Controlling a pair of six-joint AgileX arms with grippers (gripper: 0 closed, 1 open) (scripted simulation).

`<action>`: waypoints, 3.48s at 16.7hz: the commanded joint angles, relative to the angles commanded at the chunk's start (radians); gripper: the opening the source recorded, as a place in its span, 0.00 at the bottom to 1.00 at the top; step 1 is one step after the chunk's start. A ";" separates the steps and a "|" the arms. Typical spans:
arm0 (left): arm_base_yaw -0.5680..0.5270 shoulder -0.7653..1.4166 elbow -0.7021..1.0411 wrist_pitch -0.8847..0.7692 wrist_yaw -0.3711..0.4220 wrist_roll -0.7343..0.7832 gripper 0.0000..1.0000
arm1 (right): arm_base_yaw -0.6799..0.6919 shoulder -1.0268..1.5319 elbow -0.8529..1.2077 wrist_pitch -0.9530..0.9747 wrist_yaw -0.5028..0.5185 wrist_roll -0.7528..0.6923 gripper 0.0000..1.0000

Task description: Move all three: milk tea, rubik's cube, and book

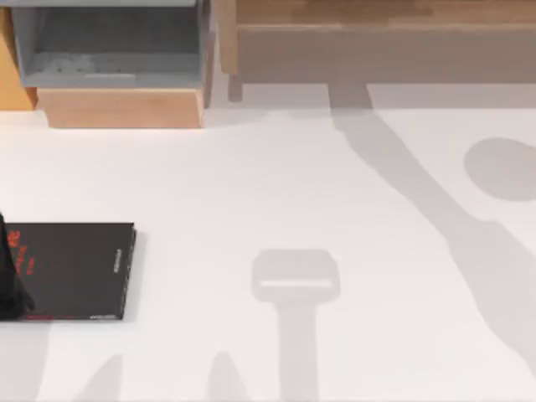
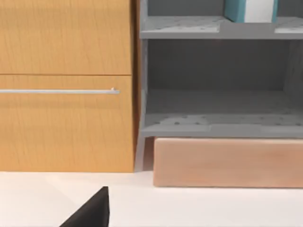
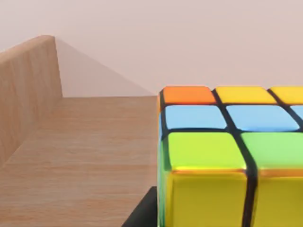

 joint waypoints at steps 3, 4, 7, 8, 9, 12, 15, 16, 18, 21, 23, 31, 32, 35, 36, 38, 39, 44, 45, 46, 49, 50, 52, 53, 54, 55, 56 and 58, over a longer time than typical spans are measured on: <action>0.000 0.000 0.000 0.000 0.000 0.000 1.00 | -0.024 0.082 0.123 -0.025 -0.024 0.004 0.00; 0.000 0.000 0.000 0.000 0.000 0.000 1.00 | -0.034 0.108 0.164 -0.035 -0.030 0.004 0.00; 0.000 0.000 0.000 0.000 0.000 0.000 1.00 | -0.066 0.183 0.270 -0.066 -0.042 -0.005 0.00; 0.000 0.000 0.000 0.000 0.000 0.000 1.00 | -0.075 0.205 0.298 -0.076 -0.046 -0.008 0.00; 0.000 0.000 0.000 0.000 0.000 0.000 1.00 | -0.083 0.225 0.323 -0.086 -0.049 -0.012 0.00; 0.000 0.000 0.000 0.000 0.000 0.000 1.00 | -0.097 0.270 0.364 -0.108 -0.057 -0.021 0.00; 0.000 0.000 0.000 0.000 0.000 0.000 1.00 | -0.098 0.276 0.368 -0.112 -0.058 -0.023 0.00; 0.000 0.000 0.000 0.000 0.000 0.000 1.00 | -0.098 0.276 0.368 -0.112 -0.058 -0.023 0.00; 0.000 0.000 0.000 0.000 0.000 0.000 1.00 | -0.098 0.276 0.368 -0.112 -0.058 -0.023 0.08; 0.000 0.000 0.000 0.000 0.000 0.000 1.00 | -0.098 0.276 0.368 -0.112 -0.058 -0.023 0.30; 0.000 0.000 0.000 0.000 0.000 0.000 1.00 | -0.098 0.276 0.368 -0.112 -0.058 -0.023 0.45; 0.000 0.000 0.000 0.000 0.000 0.000 1.00 | -0.098 0.276 0.368 -0.112 -0.058 -0.023 1.00; 0.000 0.000 0.000 0.000 0.000 0.000 1.00 | -0.098 0.276 0.368 -0.112 -0.058 -0.023 1.00; 0.000 0.000 0.000 0.000 0.000 0.000 1.00 | -0.098 0.276 0.368 -0.112 -0.058 -0.023 1.00; 0.000 0.000 0.000 0.000 0.000 0.000 1.00 | -0.098 0.276 0.368 -0.112 -0.058 -0.023 1.00; 0.000 0.000 0.000 0.000 0.000 0.000 1.00 | -0.098 0.276 0.368 -0.112 -0.058 -0.023 1.00; 0.000 0.000 0.000 0.000 0.000 0.000 1.00 | -0.095 0.276 0.367 -0.112 -0.058 -0.022 1.00; 0.000 0.000 0.000 0.000 0.000 0.000 1.00 | -0.081 0.207 0.263 -0.079 -0.044 -0.022 1.00; 0.000 0.000 0.000 0.000 0.000 0.000 1.00 | -0.077 0.191 0.230 -0.072 -0.041 -0.022 1.00; 0.000 0.000 0.000 0.000 0.000 0.000 1.00 | -0.074 0.173 0.201 -0.064 -0.038 -0.022 1.00; 0.000 0.000 0.000 0.000 0.000 0.000 1.00 | -0.065 0.143 0.167 -0.046 -0.029 -0.021 1.00; 0.000 0.000 0.000 0.000 0.000 0.000 1.00 | -0.065 0.143 0.167 -0.046 -0.029 -0.021 1.00; 0.000 0.000 0.000 0.000 0.000 0.000 1.00 | -0.071 0.148 0.171 -0.048 -0.031 -0.021 1.00; 0.000 0.000 0.000 0.000 0.000 0.000 1.00 | -0.071 0.148 0.171 -0.048 -0.031 -0.021 1.00; 0.000 0.000 0.000 0.000 0.000 0.000 1.00 | -0.073 0.140 0.161 -0.049 -0.036 -0.021 1.00; 0.000 0.000 0.000 0.000 0.000 0.000 1.00 | -0.078 0.123 0.141 -0.049 -0.047 -0.020 1.00; 0.000 0.000 0.000 0.000 0.000 0.000 1.00 | -0.085 0.098 0.111 -0.046 -0.065 -0.019 1.00; 0.000 0.000 0.000 0.000 0.000 0.000 1.00 | -0.106 0.021 0.019 -0.038 -0.119 -0.013 1.00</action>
